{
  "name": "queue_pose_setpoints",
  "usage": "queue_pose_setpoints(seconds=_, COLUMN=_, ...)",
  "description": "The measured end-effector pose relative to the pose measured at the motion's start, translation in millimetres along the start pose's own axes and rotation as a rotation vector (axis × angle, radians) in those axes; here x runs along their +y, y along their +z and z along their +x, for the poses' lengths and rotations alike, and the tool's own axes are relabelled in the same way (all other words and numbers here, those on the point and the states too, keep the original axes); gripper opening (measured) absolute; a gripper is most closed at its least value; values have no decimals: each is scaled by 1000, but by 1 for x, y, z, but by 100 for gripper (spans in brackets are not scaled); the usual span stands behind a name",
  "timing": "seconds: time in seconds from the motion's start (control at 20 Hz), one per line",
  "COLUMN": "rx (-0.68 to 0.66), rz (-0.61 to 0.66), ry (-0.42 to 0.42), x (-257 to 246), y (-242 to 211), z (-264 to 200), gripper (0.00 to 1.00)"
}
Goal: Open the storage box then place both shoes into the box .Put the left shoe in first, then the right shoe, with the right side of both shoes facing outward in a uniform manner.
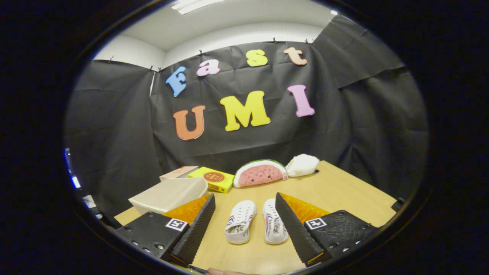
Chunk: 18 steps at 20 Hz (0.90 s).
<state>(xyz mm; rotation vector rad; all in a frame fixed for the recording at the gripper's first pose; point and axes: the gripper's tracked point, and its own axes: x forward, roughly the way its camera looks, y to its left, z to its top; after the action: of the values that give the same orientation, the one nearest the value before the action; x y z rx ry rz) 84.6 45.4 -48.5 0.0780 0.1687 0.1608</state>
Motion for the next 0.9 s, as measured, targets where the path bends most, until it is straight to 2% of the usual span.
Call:
queue_pose_setpoints(seconds=0.15, rx=97, rz=4, ry=89, x=18, y=-9, z=36, gripper=96)
queue_pose_setpoints(seconds=0.4, rx=216, rz=36, ry=137, x=30, y=-17, z=102, gripper=96)
queue_pose_setpoints(seconds=0.55, rx=300, rz=34, ry=226, x=48, y=-20, z=132, gripper=96)
queue_pose_setpoints(seconds=0.9, rx=478, rz=160, ry=392, x=79, y=-27, z=180, gripper=93)
